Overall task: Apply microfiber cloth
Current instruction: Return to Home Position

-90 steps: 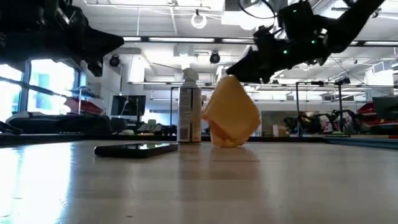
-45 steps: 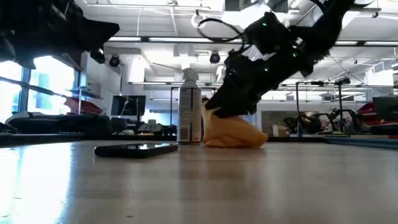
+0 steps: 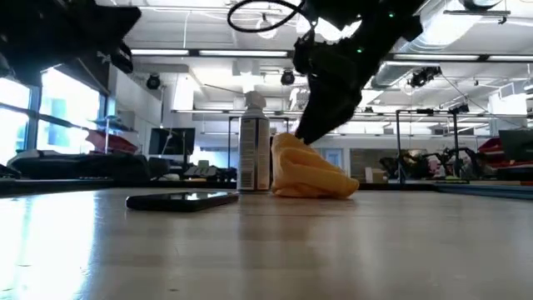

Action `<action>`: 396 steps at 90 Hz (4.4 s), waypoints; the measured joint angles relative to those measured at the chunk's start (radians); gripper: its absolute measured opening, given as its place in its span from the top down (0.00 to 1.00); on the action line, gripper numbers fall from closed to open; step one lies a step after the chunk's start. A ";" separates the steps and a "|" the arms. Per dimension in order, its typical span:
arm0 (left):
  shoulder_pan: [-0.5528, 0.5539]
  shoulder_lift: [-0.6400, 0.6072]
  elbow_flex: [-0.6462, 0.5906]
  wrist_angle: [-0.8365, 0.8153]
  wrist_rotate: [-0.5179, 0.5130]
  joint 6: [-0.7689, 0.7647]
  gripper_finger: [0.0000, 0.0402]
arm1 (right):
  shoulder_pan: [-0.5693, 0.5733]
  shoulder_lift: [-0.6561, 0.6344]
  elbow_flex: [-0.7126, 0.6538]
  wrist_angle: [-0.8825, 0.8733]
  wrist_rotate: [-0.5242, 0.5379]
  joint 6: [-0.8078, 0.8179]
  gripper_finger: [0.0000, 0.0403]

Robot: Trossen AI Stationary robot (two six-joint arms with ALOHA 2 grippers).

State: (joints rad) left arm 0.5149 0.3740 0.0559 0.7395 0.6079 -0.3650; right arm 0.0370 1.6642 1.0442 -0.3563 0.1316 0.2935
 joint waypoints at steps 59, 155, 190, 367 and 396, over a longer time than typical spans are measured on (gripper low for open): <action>0.005 -0.274 -0.001 -0.402 0.105 0.023 1.00 | 0.032 -0.403 -0.446 0.590 -0.078 -0.015 0.56; -0.450 -0.368 -0.044 -0.675 -0.703 0.208 1.00 | -0.032 -1.059 -1.035 1.061 -0.044 -0.164 1.00; -0.505 -0.370 -0.038 -0.672 -0.723 0.238 1.00 | -0.107 -1.270 -1.035 0.819 -0.125 -0.189 1.00; -0.504 -0.366 -0.018 -0.742 -0.731 0.290 1.00 | -0.107 -1.653 -1.036 0.392 -0.009 -0.249 1.00; -0.504 -0.366 -0.018 -0.742 -0.731 0.290 1.00 | -0.108 -1.653 -1.036 0.393 -0.009 -0.249 1.00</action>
State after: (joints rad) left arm 0.0109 0.0078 0.0383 -0.0029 -0.1230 -0.0750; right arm -0.0708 0.0116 0.0086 0.0364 0.1230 0.0441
